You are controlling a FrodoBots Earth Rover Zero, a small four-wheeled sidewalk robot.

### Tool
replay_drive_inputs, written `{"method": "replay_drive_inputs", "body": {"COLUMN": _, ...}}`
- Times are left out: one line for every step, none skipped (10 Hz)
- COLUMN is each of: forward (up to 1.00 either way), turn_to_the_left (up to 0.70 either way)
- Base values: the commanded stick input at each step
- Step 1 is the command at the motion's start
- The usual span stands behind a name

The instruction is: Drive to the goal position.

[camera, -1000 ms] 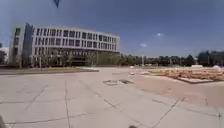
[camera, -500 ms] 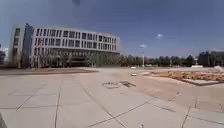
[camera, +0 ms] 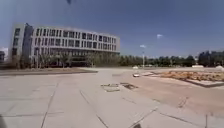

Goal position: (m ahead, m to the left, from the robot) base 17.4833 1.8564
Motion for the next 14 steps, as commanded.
{"method": "replay_drive_inputs", "body": {"forward": 0.7, "turn_to_the_left": 0.01}}
{"method": "replay_drive_inputs", "body": {"forward": 0.7, "turn_to_the_left": 0.01}}
{"method": "replay_drive_inputs", "body": {"forward": 0.7, "turn_to_the_left": 0.01}}
{"method": "replay_drive_inputs", "body": {"forward": 0.7, "turn_to_the_left": 0.01}}
{"method": "replay_drive_inputs", "body": {"forward": 0.7, "turn_to_the_left": 0.01}}
{"method": "replay_drive_inputs", "body": {"forward": 0.7, "turn_to_the_left": 0.01}}
{"method": "replay_drive_inputs", "body": {"forward": 0.7, "turn_to_the_left": 0.01}}
{"method": "replay_drive_inputs", "body": {"forward": 0.7, "turn_to_the_left": 0.01}}
{"method": "replay_drive_inputs", "body": {"forward": 0.7, "turn_to_the_left": 0.01}}
{"method": "replay_drive_inputs", "body": {"forward": 0.7, "turn_to_the_left": 0.01}}
{"method": "replay_drive_inputs", "body": {"forward": 0.7, "turn_to_the_left": 0.01}}
{"method": "replay_drive_inputs", "body": {"forward": 0.7, "turn_to_the_left": 0.01}}
{"method": "replay_drive_inputs", "body": {"forward": 0.7, "turn_to_the_left": 0.01}}
{"method": "replay_drive_inputs", "body": {"forward": 0.7, "turn_to_the_left": 0.01}}
